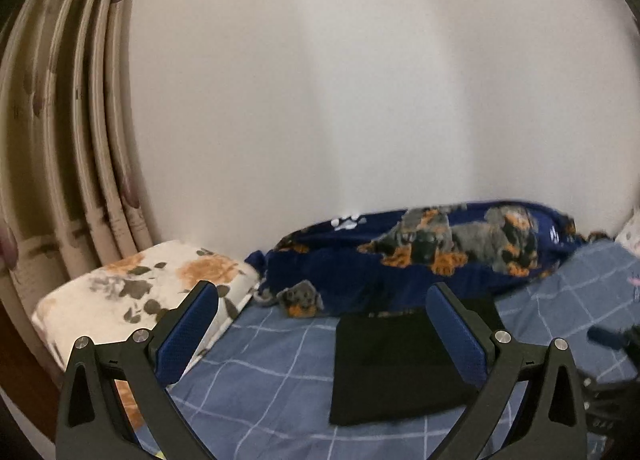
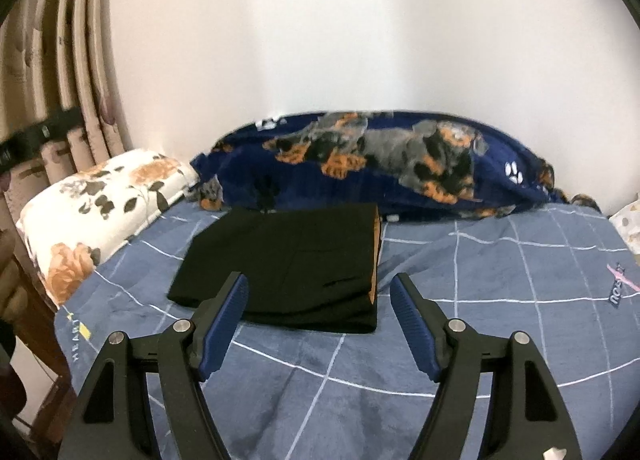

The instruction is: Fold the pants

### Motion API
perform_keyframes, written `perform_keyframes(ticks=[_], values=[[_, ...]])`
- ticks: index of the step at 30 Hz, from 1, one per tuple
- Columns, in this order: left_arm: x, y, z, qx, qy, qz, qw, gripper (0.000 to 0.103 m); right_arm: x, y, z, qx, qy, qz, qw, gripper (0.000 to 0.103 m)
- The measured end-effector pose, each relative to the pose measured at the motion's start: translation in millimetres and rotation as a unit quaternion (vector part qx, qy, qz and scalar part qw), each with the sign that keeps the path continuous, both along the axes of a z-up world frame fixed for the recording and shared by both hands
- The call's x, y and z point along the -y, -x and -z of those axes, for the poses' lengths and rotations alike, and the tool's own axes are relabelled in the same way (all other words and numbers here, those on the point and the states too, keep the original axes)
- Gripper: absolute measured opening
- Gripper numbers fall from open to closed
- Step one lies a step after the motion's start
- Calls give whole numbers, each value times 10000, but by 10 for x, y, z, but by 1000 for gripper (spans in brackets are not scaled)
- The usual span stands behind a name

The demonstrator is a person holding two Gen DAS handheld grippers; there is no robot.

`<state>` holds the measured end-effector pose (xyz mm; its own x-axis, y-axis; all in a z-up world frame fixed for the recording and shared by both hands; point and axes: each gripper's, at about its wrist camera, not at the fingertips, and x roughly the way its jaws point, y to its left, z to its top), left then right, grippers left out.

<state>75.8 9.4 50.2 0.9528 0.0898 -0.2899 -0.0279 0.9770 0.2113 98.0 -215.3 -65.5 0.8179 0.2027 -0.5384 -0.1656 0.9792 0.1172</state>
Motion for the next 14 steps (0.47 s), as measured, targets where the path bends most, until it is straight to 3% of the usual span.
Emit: perform_keyframes(ticks=[7, 14], values=[[125, 165, 85, -787, 380, 571, 9945, 103, -66, 190, -201, 129, 46, -72, 9999, 74], [168, 364, 157, -944, 486, 625, 9924, 103, -188, 367, -314, 211, 134, -143, 9996, 75]])
